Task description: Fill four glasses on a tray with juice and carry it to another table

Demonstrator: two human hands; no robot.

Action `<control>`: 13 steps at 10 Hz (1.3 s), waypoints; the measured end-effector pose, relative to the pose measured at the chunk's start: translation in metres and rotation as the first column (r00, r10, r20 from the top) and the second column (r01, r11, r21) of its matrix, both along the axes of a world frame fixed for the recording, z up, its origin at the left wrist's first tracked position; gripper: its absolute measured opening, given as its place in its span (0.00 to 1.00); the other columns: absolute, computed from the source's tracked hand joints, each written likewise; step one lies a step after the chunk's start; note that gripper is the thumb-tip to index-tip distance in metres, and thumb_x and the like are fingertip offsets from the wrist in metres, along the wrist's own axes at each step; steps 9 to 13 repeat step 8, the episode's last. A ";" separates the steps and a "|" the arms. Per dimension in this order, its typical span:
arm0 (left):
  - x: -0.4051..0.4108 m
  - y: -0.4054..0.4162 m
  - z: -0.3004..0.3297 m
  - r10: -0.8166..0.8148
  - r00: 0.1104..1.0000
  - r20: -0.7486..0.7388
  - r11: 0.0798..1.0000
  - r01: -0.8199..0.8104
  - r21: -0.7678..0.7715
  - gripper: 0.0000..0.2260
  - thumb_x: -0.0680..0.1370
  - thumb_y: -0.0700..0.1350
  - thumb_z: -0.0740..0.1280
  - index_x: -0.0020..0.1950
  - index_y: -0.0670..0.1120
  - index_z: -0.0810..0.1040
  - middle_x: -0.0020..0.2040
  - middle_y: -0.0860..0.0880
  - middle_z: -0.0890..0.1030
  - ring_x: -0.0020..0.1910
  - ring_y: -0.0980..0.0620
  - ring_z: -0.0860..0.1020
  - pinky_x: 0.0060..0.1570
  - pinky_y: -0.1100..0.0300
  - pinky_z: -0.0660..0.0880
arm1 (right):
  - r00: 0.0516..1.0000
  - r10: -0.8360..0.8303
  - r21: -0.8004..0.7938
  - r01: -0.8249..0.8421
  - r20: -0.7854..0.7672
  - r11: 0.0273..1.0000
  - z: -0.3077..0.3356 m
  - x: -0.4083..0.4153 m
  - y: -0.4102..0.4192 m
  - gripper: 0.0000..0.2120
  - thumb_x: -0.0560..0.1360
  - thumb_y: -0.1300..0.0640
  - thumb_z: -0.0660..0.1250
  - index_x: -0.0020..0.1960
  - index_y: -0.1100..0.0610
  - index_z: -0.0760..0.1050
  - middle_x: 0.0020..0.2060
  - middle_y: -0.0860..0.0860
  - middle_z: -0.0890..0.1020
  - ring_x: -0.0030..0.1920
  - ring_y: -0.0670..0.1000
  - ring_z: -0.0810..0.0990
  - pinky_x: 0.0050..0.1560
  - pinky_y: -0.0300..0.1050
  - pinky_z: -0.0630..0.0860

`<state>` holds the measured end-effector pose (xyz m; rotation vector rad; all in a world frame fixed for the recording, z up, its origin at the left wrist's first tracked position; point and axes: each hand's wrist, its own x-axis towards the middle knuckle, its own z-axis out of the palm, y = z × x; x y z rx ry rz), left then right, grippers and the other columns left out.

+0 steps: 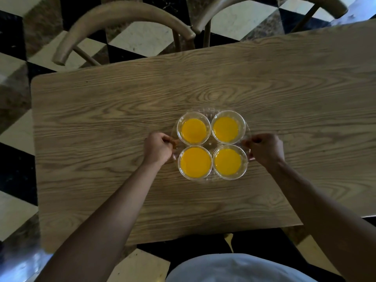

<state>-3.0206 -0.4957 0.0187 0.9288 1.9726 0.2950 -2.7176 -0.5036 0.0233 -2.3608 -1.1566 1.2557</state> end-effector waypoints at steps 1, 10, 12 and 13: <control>0.000 -0.003 0.000 0.014 1.000 0.015 1.000 -0.014 0.001 0.10 0.81 0.33 0.70 0.43 0.45 0.83 0.41 0.43 0.87 0.33 0.53 0.86 0.36 0.54 0.86 | 1.000 -0.005 0.005 0.005 -0.005 1.000 0.000 0.000 -0.001 0.08 0.74 0.55 0.75 0.37 0.56 0.85 0.31 0.52 0.86 0.32 0.51 0.87 0.39 0.55 0.86; -0.006 -0.054 0.022 -0.065 0.991 -0.117 0.957 0.095 0.273 0.13 0.81 0.47 0.72 0.62 0.43 0.83 0.54 0.46 0.87 0.52 0.49 0.84 0.57 0.53 0.81 | 0.910 0.380 0.168 -0.405 0.165 0.898 0.029 0.026 -0.041 0.17 0.75 0.56 0.73 0.63 0.56 0.81 0.61 0.55 0.82 0.59 0.58 0.82 0.54 0.41 0.71; -0.006 -0.054 0.022 -0.065 0.991 -0.117 0.957 0.095 0.273 0.13 0.81 0.47 0.72 0.62 0.43 0.83 0.54 0.46 0.87 0.52 0.49 0.84 0.57 0.53 0.81 | 0.910 0.380 0.168 -0.405 0.165 0.898 0.029 0.026 -0.041 0.17 0.75 0.56 0.73 0.63 0.56 0.81 0.61 0.55 0.82 0.59 0.58 0.82 0.54 0.41 0.71; -0.006 -0.054 0.022 -0.065 0.991 -0.117 0.957 0.095 0.273 0.13 0.81 0.47 0.72 0.62 0.43 0.83 0.54 0.46 0.87 0.52 0.49 0.84 0.57 0.53 0.81 | 0.910 0.380 0.168 -0.405 0.165 0.898 0.029 0.026 -0.041 0.17 0.75 0.56 0.73 0.63 0.56 0.81 0.61 0.55 0.82 0.59 0.58 0.82 0.54 0.41 0.71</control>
